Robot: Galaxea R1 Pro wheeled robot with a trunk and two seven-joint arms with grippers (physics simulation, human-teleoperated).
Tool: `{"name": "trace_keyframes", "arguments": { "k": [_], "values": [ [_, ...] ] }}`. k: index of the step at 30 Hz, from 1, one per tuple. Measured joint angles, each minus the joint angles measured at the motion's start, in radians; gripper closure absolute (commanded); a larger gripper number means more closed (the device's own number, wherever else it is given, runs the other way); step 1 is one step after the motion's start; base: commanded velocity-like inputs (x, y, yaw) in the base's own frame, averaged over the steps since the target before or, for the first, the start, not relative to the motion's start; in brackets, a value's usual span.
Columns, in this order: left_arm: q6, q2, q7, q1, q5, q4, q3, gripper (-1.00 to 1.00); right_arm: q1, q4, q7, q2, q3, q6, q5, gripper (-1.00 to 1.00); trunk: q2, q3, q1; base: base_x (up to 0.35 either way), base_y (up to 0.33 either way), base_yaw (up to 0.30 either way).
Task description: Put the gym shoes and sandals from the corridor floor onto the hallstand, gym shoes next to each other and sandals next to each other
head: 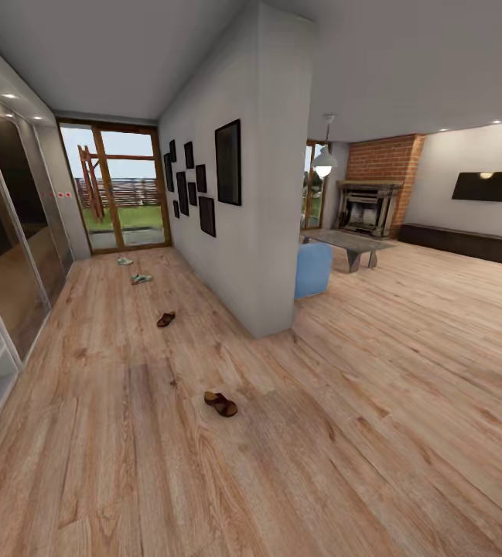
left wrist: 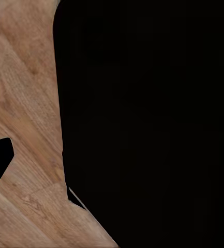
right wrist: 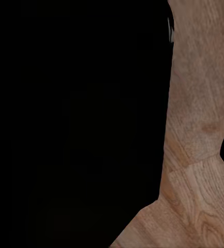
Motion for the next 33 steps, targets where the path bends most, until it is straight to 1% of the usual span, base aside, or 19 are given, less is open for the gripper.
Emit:
{"name": "trace_keyframes", "arguments": {
  "k": [2,4,9,14,18,23,33],
  "values": [
    [0.001,-0.008,-0.006,0.011,0.000,-0.001,0.011,-1.00,0.012,0.011,-0.005,-0.011,-0.012,0.011,-0.005,-1.00,0.000,0.000,0.000,0.000,0.000,0.000],
    [0.001,-0.008,-0.005,0.023,0.000,-0.001,0.015,-1.00,0.023,0.023,-0.005,-0.022,-0.023,0.014,-0.005,-1.00,0.000,0.000,0.000,0.000,0.000,0.000],
    [0.001,-0.008,-0.005,0.052,0.000,-0.001,0.015,-1.00,0.052,0.051,-0.005,-0.051,-0.023,0.014,-0.005,-1.00,0.000,0.000,0.000,0.000,0.000,0.000],
    [0.001,-0.008,-0.005,0.080,0.000,-0.001,0.015,-1.00,0.081,0.078,-0.005,-0.052,-0.023,0.014,-0.005,-1.00,0.000,0.000,0.000,0.000,0.000,0.000],
    [0.001,-0.008,-0.005,0.102,0.000,-0.001,0.015,-1.00,0.103,0.078,-0.005,-0.052,-0.023,0.014,-0.005,-1.00,0.000,0.000,0.000,0.000,0.000,0.000],
    [0.001,-0.008,-0.005,0.102,0.000,-0.001,0.015,-1.00,0.128,0.078,-0.005,-0.052,-0.023,0.014,-0.005,-1.00,0.000,0.000,0.000,0.000,0.000,0.000],
    [0.000,-0.008,-0.005,0.102,0.000,-0.001,0.015,-1.00,0.128,0.078,-0.005,-0.052,-0.023,0.014,-0.005,-1.00,0.000,0.000,0.000,0.000,0.000,0.000]
  ]
}}
